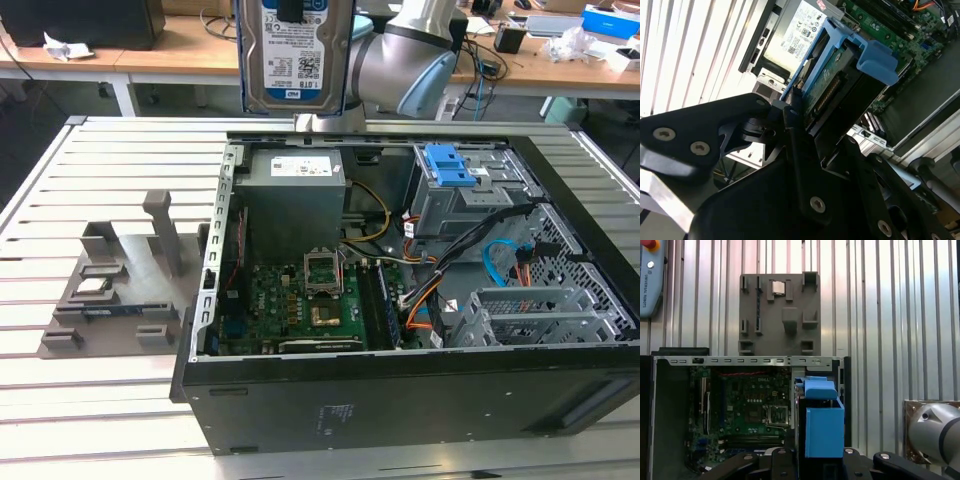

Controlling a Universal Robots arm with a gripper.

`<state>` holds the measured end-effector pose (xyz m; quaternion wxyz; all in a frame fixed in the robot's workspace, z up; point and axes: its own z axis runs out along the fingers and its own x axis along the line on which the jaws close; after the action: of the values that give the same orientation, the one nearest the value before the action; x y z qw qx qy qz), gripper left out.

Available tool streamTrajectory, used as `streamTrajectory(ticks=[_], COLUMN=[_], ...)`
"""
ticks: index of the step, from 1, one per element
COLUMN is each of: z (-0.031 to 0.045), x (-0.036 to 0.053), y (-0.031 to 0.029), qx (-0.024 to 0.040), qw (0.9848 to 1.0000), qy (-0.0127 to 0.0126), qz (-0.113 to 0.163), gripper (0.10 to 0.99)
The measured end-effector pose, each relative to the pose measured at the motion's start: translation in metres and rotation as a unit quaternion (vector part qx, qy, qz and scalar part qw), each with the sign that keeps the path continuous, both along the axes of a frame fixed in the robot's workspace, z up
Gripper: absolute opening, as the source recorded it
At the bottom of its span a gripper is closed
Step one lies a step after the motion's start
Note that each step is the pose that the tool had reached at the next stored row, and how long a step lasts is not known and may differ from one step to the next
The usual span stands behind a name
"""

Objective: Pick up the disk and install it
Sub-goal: 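Pick up the disk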

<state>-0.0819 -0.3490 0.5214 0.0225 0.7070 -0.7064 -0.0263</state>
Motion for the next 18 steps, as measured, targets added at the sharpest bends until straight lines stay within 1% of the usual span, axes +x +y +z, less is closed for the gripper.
streamTrajectory(ticks=[7,11,16,18], z=[-0.0012,-0.0018,-0.0030,-0.0032], x=[0.0000,0.0000,0.0000,0.0000], y=[-0.0095,-0.0139,-0.0212,-0.0229], qx=[0.0000,0.0000,0.0000,0.0000], qw=[1.0000,1.0000,1.0000,1.0000], qy=[0.0000,0.0000,0.0000,0.0000], qz=[0.000,0.000,0.000,0.000], gripper=[0.353,0.353,0.353,0.353])
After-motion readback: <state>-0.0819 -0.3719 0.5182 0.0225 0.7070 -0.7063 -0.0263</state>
